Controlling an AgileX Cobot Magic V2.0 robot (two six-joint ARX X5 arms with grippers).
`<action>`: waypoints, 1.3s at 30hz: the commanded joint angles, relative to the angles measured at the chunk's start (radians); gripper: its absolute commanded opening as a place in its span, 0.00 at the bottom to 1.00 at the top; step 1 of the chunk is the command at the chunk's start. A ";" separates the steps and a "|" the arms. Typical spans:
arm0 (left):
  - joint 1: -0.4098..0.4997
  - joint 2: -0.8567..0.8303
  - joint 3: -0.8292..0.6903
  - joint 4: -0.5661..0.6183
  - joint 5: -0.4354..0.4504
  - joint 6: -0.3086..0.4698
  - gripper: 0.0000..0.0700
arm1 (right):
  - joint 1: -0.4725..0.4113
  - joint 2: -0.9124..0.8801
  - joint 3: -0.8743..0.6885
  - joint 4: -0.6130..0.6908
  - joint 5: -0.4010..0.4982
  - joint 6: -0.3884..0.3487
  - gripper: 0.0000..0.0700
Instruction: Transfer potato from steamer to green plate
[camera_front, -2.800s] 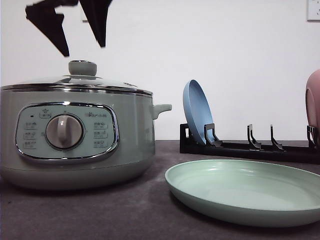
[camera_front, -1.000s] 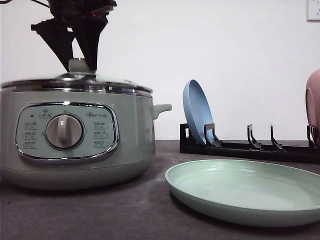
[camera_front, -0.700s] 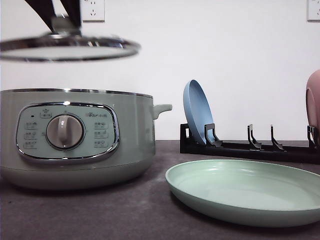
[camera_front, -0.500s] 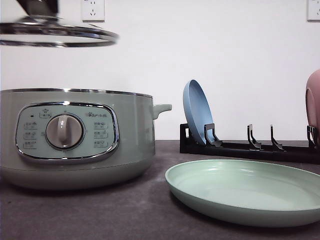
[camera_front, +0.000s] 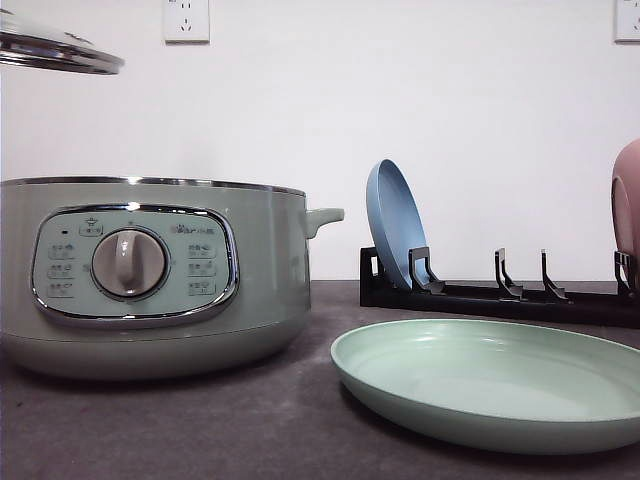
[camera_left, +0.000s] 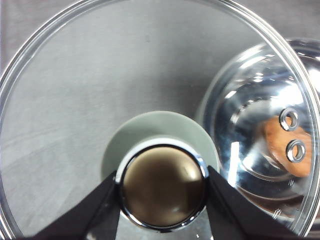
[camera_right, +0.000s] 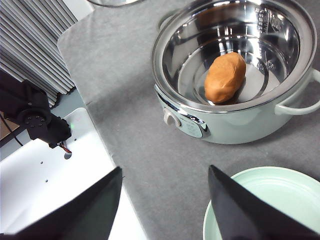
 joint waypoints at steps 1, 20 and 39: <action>0.010 -0.005 0.032 0.012 -0.003 0.004 0.00 | 0.010 0.031 0.016 0.025 0.004 0.025 0.49; 0.057 -0.005 0.032 0.020 -0.003 0.009 0.00 | 0.071 0.650 0.582 -0.033 0.049 0.015 0.72; 0.061 -0.005 0.032 0.021 -0.002 0.009 0.00 | 0.164 1.042 0.830 -0.037 0.292 0.009 0.83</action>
